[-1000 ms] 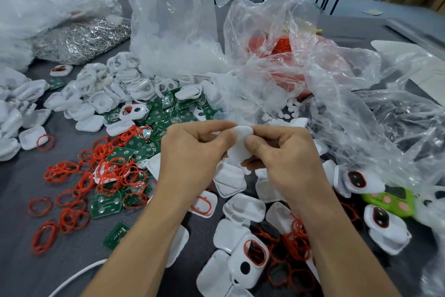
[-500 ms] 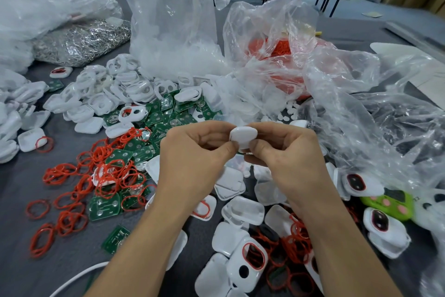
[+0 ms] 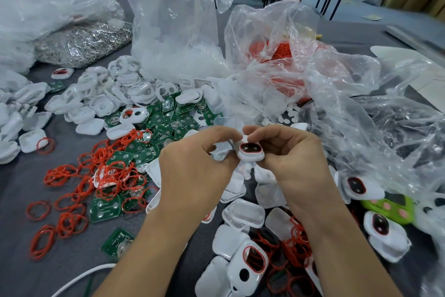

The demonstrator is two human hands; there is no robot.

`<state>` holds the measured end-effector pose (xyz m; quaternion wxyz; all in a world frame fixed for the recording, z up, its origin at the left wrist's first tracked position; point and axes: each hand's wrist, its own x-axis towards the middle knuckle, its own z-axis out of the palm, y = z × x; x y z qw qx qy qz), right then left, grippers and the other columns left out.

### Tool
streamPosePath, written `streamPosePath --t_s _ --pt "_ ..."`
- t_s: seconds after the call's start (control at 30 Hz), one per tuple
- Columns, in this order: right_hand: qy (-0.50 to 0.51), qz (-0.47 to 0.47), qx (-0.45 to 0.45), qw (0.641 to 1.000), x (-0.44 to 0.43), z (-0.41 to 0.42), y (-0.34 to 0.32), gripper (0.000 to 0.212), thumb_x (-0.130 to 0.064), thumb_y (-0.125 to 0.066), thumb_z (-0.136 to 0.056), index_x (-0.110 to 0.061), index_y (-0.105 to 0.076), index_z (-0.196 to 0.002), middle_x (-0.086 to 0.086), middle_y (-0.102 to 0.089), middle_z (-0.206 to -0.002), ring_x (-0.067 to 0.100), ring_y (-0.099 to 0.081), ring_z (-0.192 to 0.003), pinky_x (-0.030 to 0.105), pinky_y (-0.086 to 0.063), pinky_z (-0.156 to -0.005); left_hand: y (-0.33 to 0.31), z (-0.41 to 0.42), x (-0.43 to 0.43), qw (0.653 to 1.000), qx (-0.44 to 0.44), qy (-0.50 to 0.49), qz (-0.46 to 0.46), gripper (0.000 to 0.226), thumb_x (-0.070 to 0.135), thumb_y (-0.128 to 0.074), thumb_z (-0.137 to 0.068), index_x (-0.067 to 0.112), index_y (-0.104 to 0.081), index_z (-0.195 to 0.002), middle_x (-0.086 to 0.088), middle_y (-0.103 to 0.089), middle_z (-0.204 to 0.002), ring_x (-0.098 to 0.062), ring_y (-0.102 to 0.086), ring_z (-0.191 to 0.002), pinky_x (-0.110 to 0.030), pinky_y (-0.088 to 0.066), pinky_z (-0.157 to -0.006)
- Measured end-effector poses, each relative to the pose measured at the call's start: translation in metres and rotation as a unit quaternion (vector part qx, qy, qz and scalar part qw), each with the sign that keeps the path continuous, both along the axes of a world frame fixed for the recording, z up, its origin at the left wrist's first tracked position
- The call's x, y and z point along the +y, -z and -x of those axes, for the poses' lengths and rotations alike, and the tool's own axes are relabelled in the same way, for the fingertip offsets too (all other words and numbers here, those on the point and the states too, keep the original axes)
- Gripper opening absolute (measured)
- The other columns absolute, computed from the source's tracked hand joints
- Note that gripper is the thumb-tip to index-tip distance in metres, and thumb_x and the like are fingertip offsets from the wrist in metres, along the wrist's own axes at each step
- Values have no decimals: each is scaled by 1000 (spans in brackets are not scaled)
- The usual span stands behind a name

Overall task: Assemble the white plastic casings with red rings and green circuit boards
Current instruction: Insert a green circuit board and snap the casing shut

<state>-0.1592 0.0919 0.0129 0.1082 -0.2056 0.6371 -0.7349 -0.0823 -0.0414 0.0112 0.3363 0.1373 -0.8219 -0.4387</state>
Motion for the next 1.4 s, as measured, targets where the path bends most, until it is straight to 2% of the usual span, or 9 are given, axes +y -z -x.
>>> streamPosePath --t_s 0.17,0.33,0.5,0.7,1.0,1.07,1.2,1.3,1.4 --pt "-17 9 0 1000 4 -1 -2 43 35 -63 -74 -7 -74 -76 5 -81 -96 16 -77 -95 24 -61 -76 2 -2 1 998 41 -17 48 20 24 -80 -73 38 -78 -88 25 -74 -97 2 -70 -82 -33 -57 -77" --pt "-12 -5 -14 1000 3 -2 -4 38 24 -72 -77 -14 -78 -78 7 -80 -97 22 -78 -95 34 -64 -82 4 -1 2 998 52 25 -1 28 12 -87 -76 32 -78 -91 26 -75 -107 8 -69 -99 -23 -57 -86" --pt "-15 15 -28 999 3 -4 -7 34 19 -75 -77 -15 -80 -77 11 -80 -92 26 -78 -91 28 -61 -79 3 -2 5 994 87 60 -23 25 14 -92 -70 27 -78 -87 25 -73 -109 8 -71 -95 -12 -53 -83" --pt "3 -14 -24 1000 2 -5 -6 33 19 -76 -77 -13 -78 -76 12 -80 -85 27 -79 -84 34 -64 -76 6 -2 6 993 73 81 -50 20 15 -92 -71 22 -78 -83 24 -75 -101 3 -73 -90 -24 -59 -80" --pt "1 -10 11 1000 2 -4 -3 36 22 -71 -79 -13 -77 -83 7 -80 -89 22 -78 -88 27 -61 -75 8 1 4 990 67 91 -86 22 15 -90 -73 29 -77 -83 25 -76 -96 1 -74 -91 -21 -58 -80" --pt "-2 1 27 1000 2 -4 -3 36 24 -70 -77 -10 -76 -84 7 -80 -93 22 -78 -93 29 -62 -79 8 3 2 990 58 85 -97 28 9 -90 -73 29 -79 -88 22 -77 -94 -1 -74 -91 -25 -59 -81" --pt "-9 16 41 999 1 -2 -4 32 22 -73 -76 -9 -75 -81 8 -80 -95 24 -78 -94 30 -62 -81 4 2 -2 987 64 97 -112 32 3 -89 -73 28 -80 -90 22 -77 -92 0 -75 -88 -19 -59 -78" --pt "-10 12 61 998 3 -2 -4 33 22 -73 -75 -11 -76 -77 6 -81 -93 24 -78 -93 29 -62 -79 5 3 -2 986 56 101 -121 27 6 -91 -72 22 -81 -91 17 -79 -92 -3 -76 -89 -25 -61 -80" --pt "-7 -9 91 996 6 -1 -5 31 20 -75 -76 -10 -77 -77 4 -81 -94 24 -78 -95 37 -63 -83 6 3 0 986 50 98 -123 24 10 -91 -71 20 -81 -91 14 -79 -93 -4 -76 -90 -28 -61 -82"
